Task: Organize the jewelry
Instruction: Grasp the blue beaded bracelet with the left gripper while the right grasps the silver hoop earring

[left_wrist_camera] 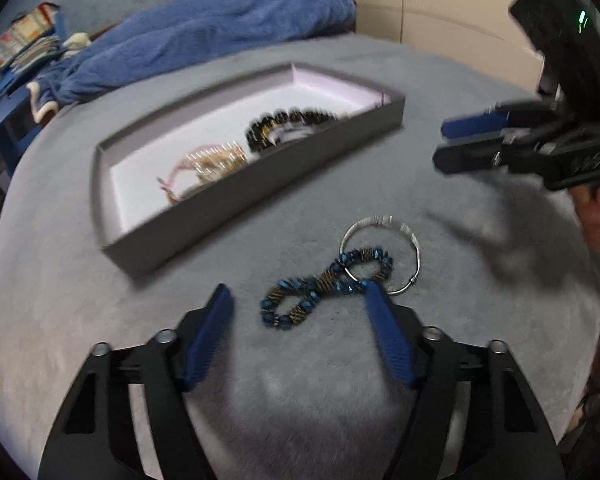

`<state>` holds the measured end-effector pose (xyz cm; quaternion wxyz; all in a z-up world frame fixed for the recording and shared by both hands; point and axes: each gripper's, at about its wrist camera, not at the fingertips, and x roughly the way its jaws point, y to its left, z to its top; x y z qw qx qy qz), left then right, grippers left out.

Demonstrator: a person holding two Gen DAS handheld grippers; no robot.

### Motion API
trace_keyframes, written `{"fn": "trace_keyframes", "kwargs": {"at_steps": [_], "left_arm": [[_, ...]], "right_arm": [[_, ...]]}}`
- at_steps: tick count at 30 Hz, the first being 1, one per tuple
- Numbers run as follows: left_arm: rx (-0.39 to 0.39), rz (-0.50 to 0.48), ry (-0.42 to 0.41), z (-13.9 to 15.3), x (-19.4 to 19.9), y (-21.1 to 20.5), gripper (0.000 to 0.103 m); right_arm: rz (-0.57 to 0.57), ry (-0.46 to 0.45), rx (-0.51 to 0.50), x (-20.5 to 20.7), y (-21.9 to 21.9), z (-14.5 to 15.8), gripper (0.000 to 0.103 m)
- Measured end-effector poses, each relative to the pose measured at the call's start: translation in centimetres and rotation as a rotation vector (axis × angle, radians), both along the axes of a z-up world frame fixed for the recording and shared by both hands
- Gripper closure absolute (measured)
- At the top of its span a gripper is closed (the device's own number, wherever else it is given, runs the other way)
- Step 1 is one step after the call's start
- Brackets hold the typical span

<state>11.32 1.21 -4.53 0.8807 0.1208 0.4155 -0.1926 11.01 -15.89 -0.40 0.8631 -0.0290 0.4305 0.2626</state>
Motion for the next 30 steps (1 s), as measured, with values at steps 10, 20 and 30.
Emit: {"fn": "trace_keyframes", "kwargs": {"at_steps": [10,20,30], "left_arm": [[-0.072,0.077,-0.039,1.3,-0.2,2.4,0.089],[-0.103,0.233,-0.012,1.4,-0.3,6.8,0.089],[-0.073,0.199,0.017,0.6,-0.2,5.8,0.073]], "right_arm": [[0.086,0.024,-0.007,-0.7,2.8,-0.7,0.043],[0.194,0.048,-0.082,-1.8,6.9,-2.3,0.047],[0.240,0.005,-0.106,-2.5,6.7,-2.3,0.097]]}}
